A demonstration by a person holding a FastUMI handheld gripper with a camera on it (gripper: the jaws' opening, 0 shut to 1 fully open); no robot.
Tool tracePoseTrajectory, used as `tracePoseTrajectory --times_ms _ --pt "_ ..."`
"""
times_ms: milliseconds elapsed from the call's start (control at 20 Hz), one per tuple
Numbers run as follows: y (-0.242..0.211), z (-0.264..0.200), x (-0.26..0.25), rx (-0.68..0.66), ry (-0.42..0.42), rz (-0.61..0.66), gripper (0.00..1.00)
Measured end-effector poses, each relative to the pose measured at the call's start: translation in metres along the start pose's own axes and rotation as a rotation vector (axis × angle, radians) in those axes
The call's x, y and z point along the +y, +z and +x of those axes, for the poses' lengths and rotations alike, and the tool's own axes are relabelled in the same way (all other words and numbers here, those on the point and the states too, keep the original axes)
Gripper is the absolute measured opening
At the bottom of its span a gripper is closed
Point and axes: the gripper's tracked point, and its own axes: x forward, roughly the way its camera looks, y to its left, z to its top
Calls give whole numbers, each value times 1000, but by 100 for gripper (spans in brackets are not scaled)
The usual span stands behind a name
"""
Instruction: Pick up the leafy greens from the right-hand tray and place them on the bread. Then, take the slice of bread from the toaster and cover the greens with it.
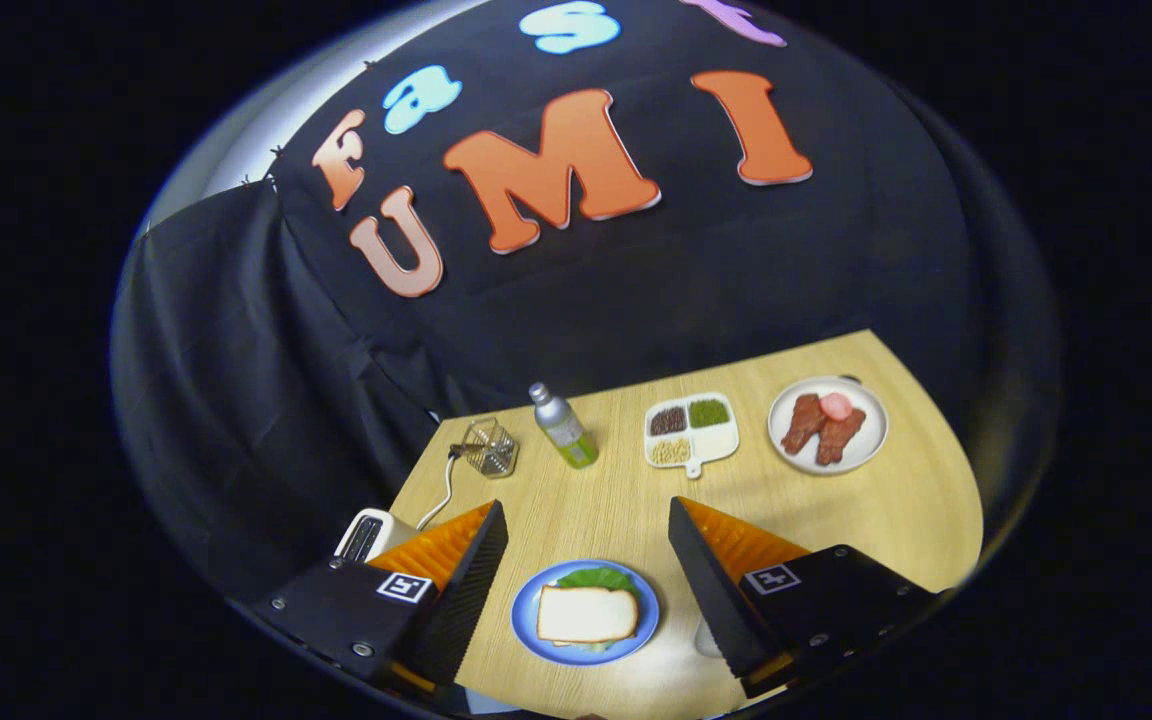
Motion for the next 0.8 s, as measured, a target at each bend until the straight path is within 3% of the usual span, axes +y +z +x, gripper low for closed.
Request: tracePoseTrajectory --times_ms 250,800 --pt "60 -42 -6 -184 -106 -147 99" --pt "166 -121 25 -593 -164 -292 98"
